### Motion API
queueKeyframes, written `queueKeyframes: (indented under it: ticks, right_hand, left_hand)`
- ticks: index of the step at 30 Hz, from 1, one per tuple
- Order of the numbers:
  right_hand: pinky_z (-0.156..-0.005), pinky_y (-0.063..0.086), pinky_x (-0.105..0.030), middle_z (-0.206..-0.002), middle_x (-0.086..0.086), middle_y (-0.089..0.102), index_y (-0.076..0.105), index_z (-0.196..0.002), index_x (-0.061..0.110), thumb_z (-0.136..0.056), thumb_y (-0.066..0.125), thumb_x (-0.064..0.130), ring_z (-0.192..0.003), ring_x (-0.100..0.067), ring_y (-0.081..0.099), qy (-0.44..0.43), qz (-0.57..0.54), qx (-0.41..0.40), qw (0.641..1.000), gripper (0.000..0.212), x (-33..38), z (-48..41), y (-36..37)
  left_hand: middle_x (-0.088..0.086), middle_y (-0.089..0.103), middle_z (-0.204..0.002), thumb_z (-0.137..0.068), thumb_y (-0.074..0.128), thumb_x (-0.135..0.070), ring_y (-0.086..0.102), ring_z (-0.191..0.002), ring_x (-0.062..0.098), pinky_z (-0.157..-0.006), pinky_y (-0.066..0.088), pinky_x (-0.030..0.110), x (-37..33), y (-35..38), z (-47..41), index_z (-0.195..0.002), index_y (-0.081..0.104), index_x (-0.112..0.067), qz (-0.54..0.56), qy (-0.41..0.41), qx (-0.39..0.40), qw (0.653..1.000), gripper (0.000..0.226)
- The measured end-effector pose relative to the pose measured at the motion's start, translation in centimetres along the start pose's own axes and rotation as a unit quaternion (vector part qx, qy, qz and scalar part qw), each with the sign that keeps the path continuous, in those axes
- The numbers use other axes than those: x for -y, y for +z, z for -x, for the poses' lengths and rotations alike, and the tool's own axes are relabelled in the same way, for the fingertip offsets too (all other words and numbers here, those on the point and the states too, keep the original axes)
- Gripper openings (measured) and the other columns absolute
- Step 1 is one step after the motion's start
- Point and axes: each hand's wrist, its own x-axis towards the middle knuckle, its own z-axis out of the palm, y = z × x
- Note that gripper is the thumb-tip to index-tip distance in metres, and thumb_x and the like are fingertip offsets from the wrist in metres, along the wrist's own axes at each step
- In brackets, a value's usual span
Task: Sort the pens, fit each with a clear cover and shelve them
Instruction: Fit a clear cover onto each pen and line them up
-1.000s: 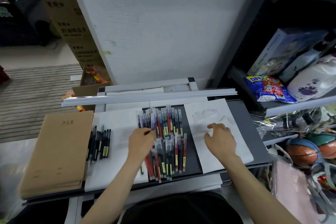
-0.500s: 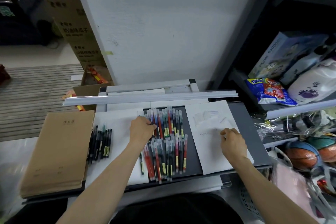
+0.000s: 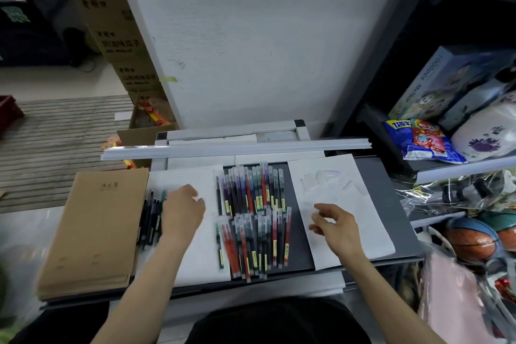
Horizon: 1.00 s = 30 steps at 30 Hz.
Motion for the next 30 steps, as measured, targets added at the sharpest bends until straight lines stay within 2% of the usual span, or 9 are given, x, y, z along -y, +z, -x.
queueKeyframes:
  ticks: [3,5,8,12,16,21,24,27,30]
  right_hand:
    - [-0.086,0.062,-0.037,-0.088,-0.012,0.078,0.071,-0.111,0.013,-0.095,0.072,0.01,-0.079,-0.029,0.077,0.029,-0.083,0.023,0.996,0.017,0.6,1.2,0.6]
    - [-0.086,0.061,-0.038,-0.084,-0.016,0.077,0.07,-0.111,0.011,-0.093,0.073,0.006,-0.079,-0.032,0.076,0.038,-0.121,0.039,0.991,0.019,1.1,1.9,1.0]
    - [-0.085,0.06,-0.038,-0.083,-0.02,0.075,0.068,-0.113,0.008,-0.093,0.071,0.002,-0.078,-0.031,0.073,0.039,-0.143,0.067,0.987,0.021,1.6,2.6,1.6]
    - [-0.083,0.061,-0.036,-0.085,-0.022,0.074,0.069,-0.11,0.006,-0.094,0.071,0.001,-0.077,-0.029,0.071,0.046,-0.16,0.089,0.982,0.017,2.4,3.6,2.2]
    - [-0.085,0.061,-0.037,-0.087,-0.02,0.076,0.07,-0.115,0.007,-0.094,0.072,0.003,-0.079,-0.029,0.072,0.051,-0.174,0.107,0.978,0.021,3.0,4.4,3.0]
    - [-0.088,0.06,-0.033,-0.104,-0.02,0.077,0.069,-0.123,0.01,-0.095,0.067,-0.004,-0.093,-0.028,0.074,0.073,-0.268,0.134,0.951,0.031,4.9,5.0,3.6]
    - [-0.083,0.061,-0.027,-0.109,-0.024,0.075,0.066,-0.126,0.004,-0.096,0.065,-0.005,-0.1,-0.03,0.073,0.104,-0.351,0.132,0.921,0.032,6.0,5.2,3.9]
    - [-0.083,0.062,-0.026,-0.111,-0.025,0.075,0.064,-0.126,0.003,-0.098,0.065,0.0,-0.099,-0.03,0.074,0.109,-0.39,0.114,0.907,0.029,7.0,5.8,4.4]
    - [-0.079,0.062,-0.027,-0.113,-0.024,0.074,0.063,-0.124,0.003,-0.099,0.065,0.006,-0.097,-0.032,0.075,0.103,-0.425,0.106,0.893,0.026,8.0,6.6,4.6]
  left_hand:
    - [0.018,0.067,-0.098,-0.09,0.061,-0.01,0.064,-0.088,0.039,-0.066,0.046,0.032,2.5,-1.2,0.1,-0.098,0.066,-0.001,-0.084,-0.025,0.001,0.996,0.013]
    - [0.015,0.056,-0.082,-0.09,0.055,-0.004,0.057,-0.074,0.036,-0.056,0.04,0.031,3.6,-1.4,0.3,-0.08,0.055,-0.001,-0.114,-0.05,0.008,0.992,0.01]
    - [0.008,0.049,-0.073,-0.093,0.057,-0.006,0.046,-0.06,0.024,-0.048,0.031,0.03,4.4,-1.4,0.5,-0.077,0.054,-0.004,-0.147,-0.042,0.009,0.988,0.016]
    - [0.011,0.055,-0.072,-0.091,0.057,-0.004,0.052,-0.057,0.026,-0.046,0.037,0.029,4.7,-0.8,0.7,-0.072,0.056,-0.005,-0.153,-0.041,0.014,0.987,0.02]
    - [0.009,0.059,-0.065,-0.086,0.062,-0.012,0.054,-0.053,0.026,-0.047,0.04,0.027,3.3,-1.1,1.8,-0.064,0.054,-0.006,-0.111,-0.03,0.014,0.993,0.023]
    - [-0.004,0.065,-0.08,-0.1,0.061,-0.022,0.062,-0.064,0.014,-0.055,0.046,0.026,-2.8,-2.7,6.1,-0.102,0.061,-0.016,0.021,0.055,0.069,0.996,0.006]
    - [0.004,0.065,-0.071,-0.106,0.05,-0.019,0.045,-0.044,0.007,-0.044,0.035,0.021,-5.9,-3.1,9.4,-0.107,0.058,-0.023,0.137,0.113,0.122,0.976,0.009]
    - [-0.002,0.053,-0.056,-0.108,0.047,-0.02,0.035,-0.041,0.007,-0.044,0.03,0.025,-7.1,-3.1,11.5,-0.108,0.058,-0.031,0.215,0.152,0.142,0.954,0.015]
    - [-0.002,0.049,-0.055,-0.108,0.051,-0.025,0.034,-0.044,0.009,-0.046,0.029,0.026,-7.4,-2.7,12.5,-0.106,0.061,-0.035,0.241,0.173,0.142,0.944,0.015]
